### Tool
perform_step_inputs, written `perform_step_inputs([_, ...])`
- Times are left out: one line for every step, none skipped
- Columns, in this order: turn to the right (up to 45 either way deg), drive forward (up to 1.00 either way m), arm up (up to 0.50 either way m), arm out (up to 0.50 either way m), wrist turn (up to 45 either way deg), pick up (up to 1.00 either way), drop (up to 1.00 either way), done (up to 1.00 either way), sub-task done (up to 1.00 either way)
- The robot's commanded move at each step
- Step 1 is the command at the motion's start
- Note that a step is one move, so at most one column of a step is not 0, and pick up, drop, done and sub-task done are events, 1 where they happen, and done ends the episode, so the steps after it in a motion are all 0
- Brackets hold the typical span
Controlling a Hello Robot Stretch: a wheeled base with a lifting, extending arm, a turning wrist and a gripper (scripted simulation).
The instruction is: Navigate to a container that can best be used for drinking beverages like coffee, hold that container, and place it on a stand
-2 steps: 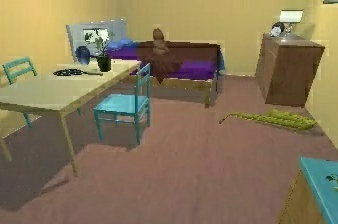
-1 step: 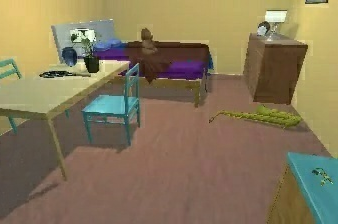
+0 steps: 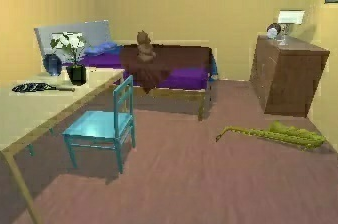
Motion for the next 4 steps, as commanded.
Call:
perform_step_inputs([45.0,0.0,0.0,0.0,0.0,0.0,0.0,0.0,0.0])
perform_step_inputs([45.0,0.0,0.0,0.0,0.0,0.0,0.0,0.0,0.0])
perform_step_inputs([18.0,0.0,0.0,0.0,0.0,0.0,0.0,0.0,0.0])
perform_step_inputs([-45.0,0.0,0.0,0.0,0.0,0.0,0.0,0.0,0.0])
